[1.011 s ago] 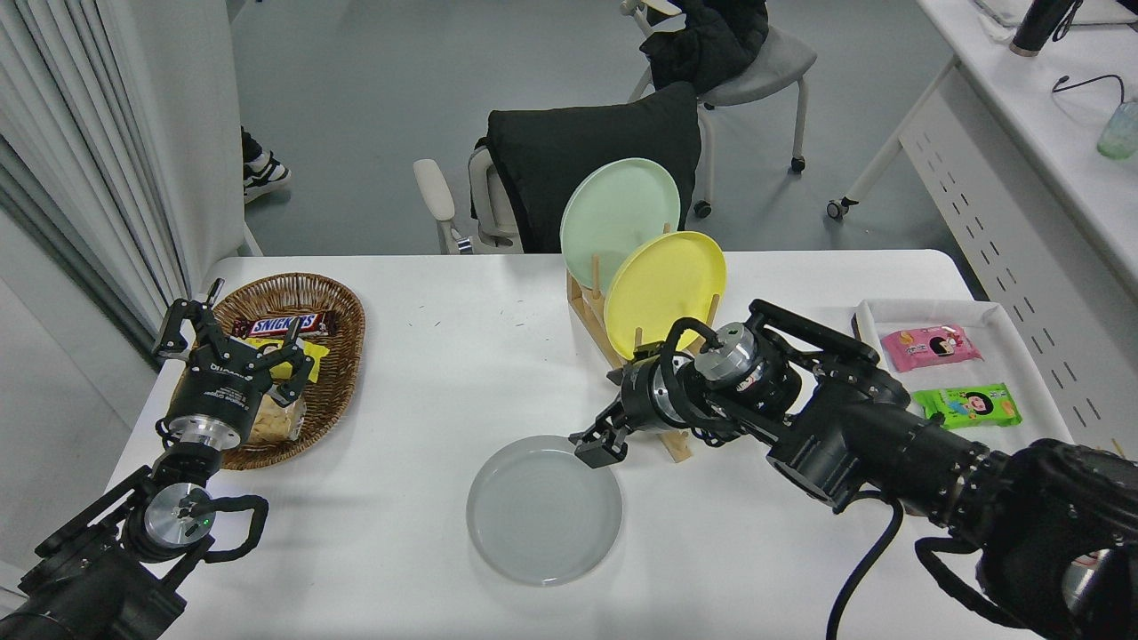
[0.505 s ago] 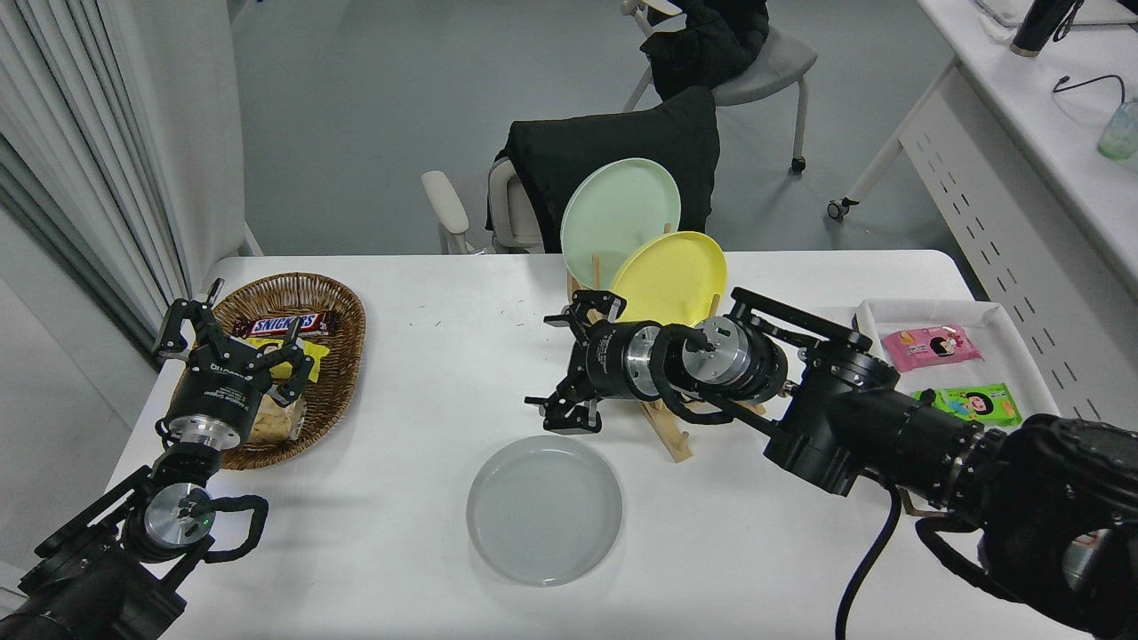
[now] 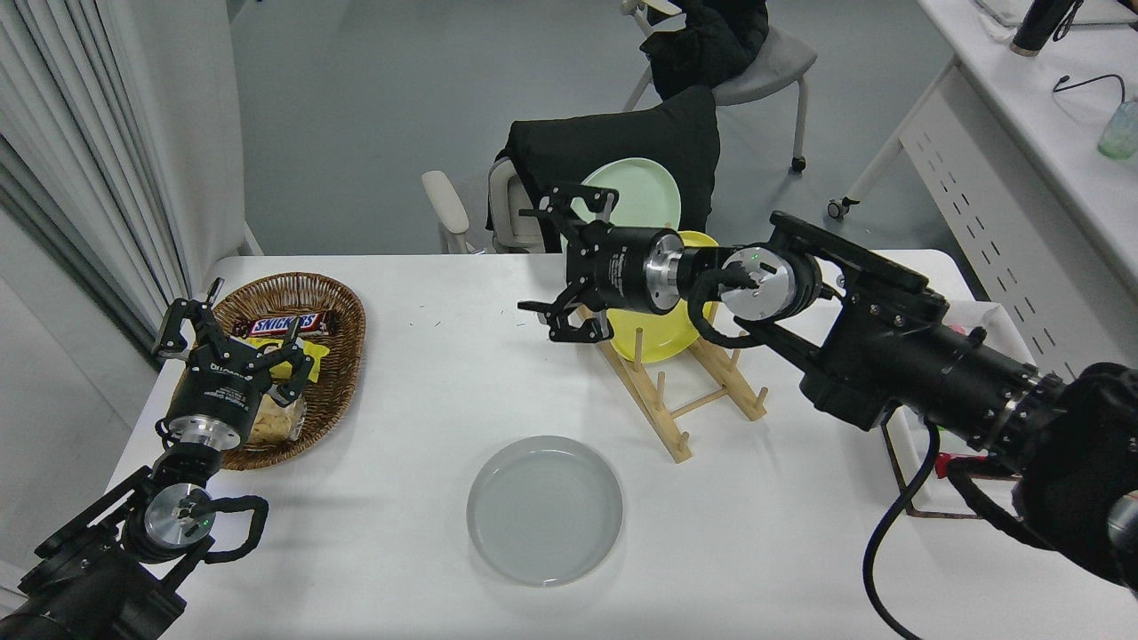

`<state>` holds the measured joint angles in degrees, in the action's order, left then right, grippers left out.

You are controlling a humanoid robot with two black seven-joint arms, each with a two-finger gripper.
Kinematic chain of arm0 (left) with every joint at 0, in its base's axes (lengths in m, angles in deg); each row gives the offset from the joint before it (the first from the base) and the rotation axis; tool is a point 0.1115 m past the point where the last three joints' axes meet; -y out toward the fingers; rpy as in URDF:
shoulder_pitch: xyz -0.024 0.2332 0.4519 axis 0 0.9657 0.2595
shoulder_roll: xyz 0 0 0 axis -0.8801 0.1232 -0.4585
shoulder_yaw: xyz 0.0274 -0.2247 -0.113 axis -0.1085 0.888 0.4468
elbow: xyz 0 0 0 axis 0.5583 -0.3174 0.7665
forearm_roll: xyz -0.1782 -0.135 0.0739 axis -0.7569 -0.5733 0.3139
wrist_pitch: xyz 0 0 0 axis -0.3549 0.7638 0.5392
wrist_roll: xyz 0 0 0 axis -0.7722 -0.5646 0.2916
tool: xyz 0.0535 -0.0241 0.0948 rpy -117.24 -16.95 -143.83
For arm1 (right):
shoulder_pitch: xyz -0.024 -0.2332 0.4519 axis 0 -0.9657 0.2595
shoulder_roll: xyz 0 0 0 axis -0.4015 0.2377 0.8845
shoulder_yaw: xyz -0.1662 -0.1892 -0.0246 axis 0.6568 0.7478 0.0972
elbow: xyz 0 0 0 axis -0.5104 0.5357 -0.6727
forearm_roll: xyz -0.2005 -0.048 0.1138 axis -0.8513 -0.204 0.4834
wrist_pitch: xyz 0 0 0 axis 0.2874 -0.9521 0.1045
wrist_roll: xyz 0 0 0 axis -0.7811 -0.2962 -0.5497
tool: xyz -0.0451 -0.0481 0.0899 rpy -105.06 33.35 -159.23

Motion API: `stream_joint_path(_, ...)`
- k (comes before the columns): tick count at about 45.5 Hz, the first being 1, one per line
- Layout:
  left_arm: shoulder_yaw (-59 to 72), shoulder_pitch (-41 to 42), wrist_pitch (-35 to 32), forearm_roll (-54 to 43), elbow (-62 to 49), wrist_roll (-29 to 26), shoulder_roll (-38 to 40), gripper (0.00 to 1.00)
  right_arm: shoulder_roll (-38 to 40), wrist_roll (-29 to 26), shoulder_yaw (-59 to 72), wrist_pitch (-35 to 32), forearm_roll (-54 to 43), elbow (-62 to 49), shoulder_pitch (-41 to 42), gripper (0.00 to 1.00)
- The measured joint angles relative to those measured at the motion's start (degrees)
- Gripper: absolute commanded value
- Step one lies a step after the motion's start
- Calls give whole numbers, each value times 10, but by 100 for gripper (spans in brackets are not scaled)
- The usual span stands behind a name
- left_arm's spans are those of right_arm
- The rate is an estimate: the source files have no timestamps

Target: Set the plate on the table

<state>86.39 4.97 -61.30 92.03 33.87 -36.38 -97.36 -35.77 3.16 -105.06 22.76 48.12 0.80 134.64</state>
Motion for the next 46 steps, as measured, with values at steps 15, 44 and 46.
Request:
stream_joint_path(15, 0, 0, 0, 0, 0, 0, 0, 98, 94, 12, -49, -8, -50, -1, 35, 100)
stream_joint_path(44, 0, 0, 0, 0, 0, 0, 0, 98, 226, 158, -163, -78, -56, -8, -142, 100)
stream_joint_path(46, 0, 0, 0, 0, 0, 0, 0, 98, 229, 160, -174, -88, -55, -8, -161, 100)
